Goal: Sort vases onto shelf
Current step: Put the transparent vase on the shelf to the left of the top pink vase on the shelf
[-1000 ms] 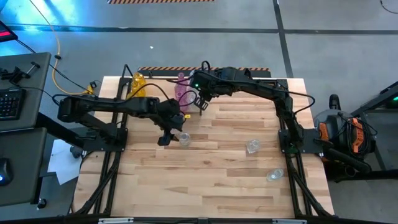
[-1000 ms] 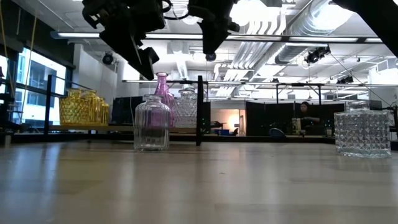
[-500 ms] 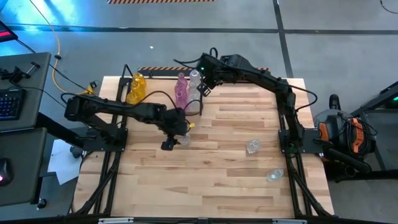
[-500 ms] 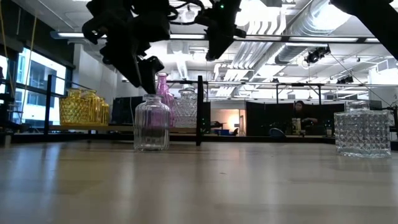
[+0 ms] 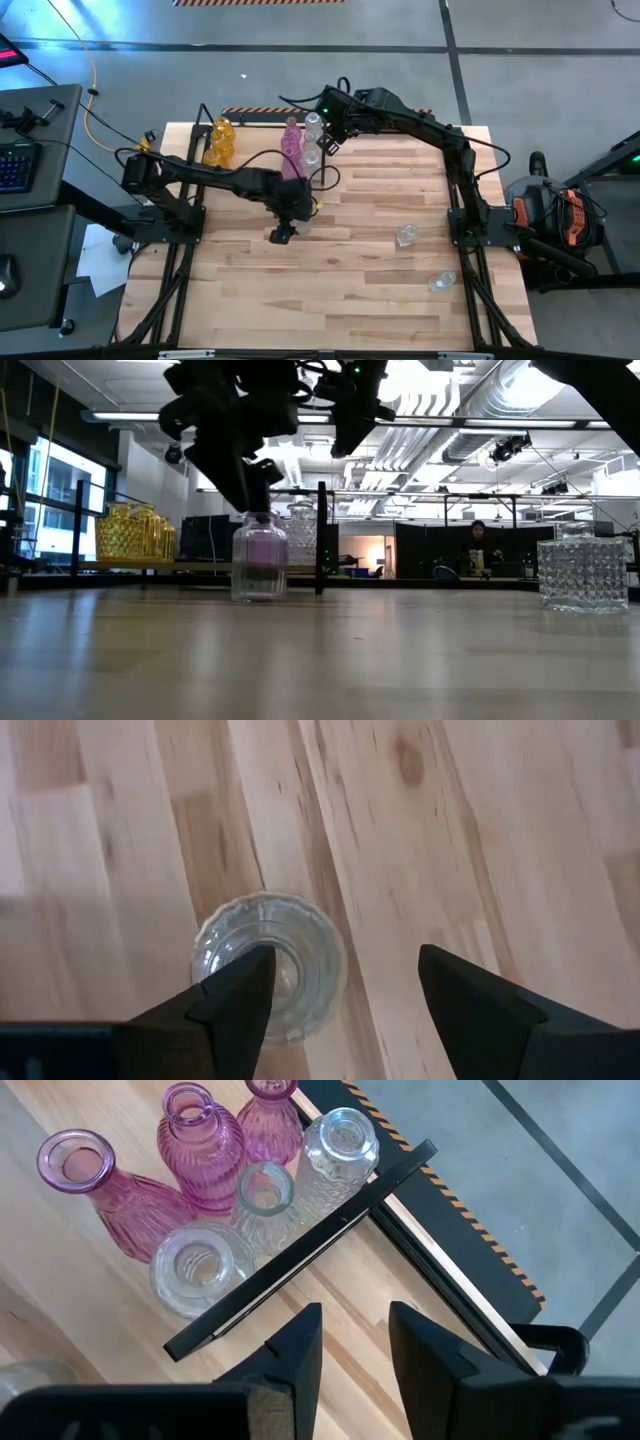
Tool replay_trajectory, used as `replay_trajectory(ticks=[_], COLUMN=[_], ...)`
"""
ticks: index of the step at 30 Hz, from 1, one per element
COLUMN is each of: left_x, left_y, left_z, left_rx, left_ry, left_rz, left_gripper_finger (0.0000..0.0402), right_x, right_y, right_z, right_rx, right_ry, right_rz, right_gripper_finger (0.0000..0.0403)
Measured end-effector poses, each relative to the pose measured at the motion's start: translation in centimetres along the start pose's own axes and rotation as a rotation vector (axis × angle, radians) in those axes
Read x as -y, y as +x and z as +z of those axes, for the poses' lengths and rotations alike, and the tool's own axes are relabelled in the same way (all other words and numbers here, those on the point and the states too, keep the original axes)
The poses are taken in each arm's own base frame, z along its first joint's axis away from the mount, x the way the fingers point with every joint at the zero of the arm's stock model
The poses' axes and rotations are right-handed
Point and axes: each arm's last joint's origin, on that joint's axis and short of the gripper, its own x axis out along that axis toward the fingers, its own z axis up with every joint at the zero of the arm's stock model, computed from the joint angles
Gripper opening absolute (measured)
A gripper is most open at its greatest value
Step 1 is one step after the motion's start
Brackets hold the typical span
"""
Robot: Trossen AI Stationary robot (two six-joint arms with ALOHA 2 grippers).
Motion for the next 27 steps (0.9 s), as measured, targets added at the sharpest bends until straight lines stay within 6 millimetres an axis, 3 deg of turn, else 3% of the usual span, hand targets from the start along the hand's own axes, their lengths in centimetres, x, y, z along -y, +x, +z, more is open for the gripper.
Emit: replay_trajectory(ticks=[8,16,21,27], left_x=[0.4,0.3,0.1,0.1], left_y=[-0.9,-0.4,-0.4,-0.4], left_z=[-0.6,-0.8,-1.0,-1.4], left_rx=[-0.035,-0.073,-0.108,-0.150], left_ry=[-0.021,-0.057,-0.060,-0.085], left_rz=[0.025,0.057,0.123,0.145], left_gripper_finger=[0.0239,0.0227,0.0180,0.0092], right_x=[0.0,-0.1,-0.5,-0.7], right_y=[0.0,0.0,-0.2,-0.2], right_z=[0.0,0.0,-0.1,-0.2], right_rx=[-0.001,0.001,0.002,0.000], right_ry=[-0.021,-0.025,-0.033,-0.044], right_rz=[-0.001,0.000,0.005,0.008], right_gripper_finger=[0.0099,0.0099,0.0099,0.0099])
